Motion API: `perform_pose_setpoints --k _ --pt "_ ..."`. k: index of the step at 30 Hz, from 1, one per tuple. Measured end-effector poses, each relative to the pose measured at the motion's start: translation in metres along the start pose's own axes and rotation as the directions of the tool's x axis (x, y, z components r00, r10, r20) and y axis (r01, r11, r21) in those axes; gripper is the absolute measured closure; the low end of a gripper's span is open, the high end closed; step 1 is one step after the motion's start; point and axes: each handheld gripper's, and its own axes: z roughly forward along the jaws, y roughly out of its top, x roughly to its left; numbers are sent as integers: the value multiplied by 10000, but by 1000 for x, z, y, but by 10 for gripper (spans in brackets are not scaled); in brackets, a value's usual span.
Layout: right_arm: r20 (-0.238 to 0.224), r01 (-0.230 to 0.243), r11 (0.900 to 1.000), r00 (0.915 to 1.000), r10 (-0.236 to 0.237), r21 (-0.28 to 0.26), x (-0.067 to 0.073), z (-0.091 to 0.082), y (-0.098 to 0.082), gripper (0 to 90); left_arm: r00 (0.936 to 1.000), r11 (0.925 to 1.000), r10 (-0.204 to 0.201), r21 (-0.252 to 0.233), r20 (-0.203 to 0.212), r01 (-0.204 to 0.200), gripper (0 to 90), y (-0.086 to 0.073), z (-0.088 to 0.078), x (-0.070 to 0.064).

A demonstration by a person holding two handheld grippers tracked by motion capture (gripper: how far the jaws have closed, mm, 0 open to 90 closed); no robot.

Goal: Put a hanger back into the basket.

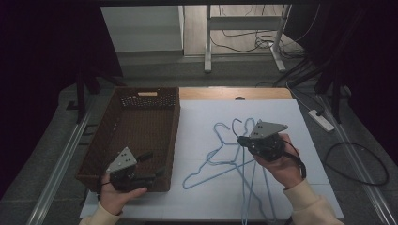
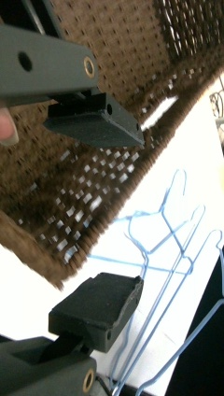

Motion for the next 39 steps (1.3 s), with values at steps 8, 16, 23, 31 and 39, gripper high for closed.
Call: perform_pose_setpoints --k 8,16,23,31,39 --pt "45 -1030 9928 9946 1035 -604 6 -1 9 866 9975 9998 -16 187 703 3 275 22 16 -22" --pt "224 -1654 9814 9855 1683 -977 8 9 16 866 9885 9976 -2 689 1515 -104 275 48 46 -51" --pt "311 -1909 9744 9802 1958 -1185 11 15 18 866 9819 9939 -188 1105 1883 -22 275 62 75 -66" --pt "448 -2040 9681 9761 2124 -1457 15 16 18 866 9703 9850 -609 1712 2342 205 298 66 116 -79" --pt "662 -1982 9640 9749 2126 -1774 20 12 18 865 9569 9749 -627 2224 2835 -21 576 64 134 -87"
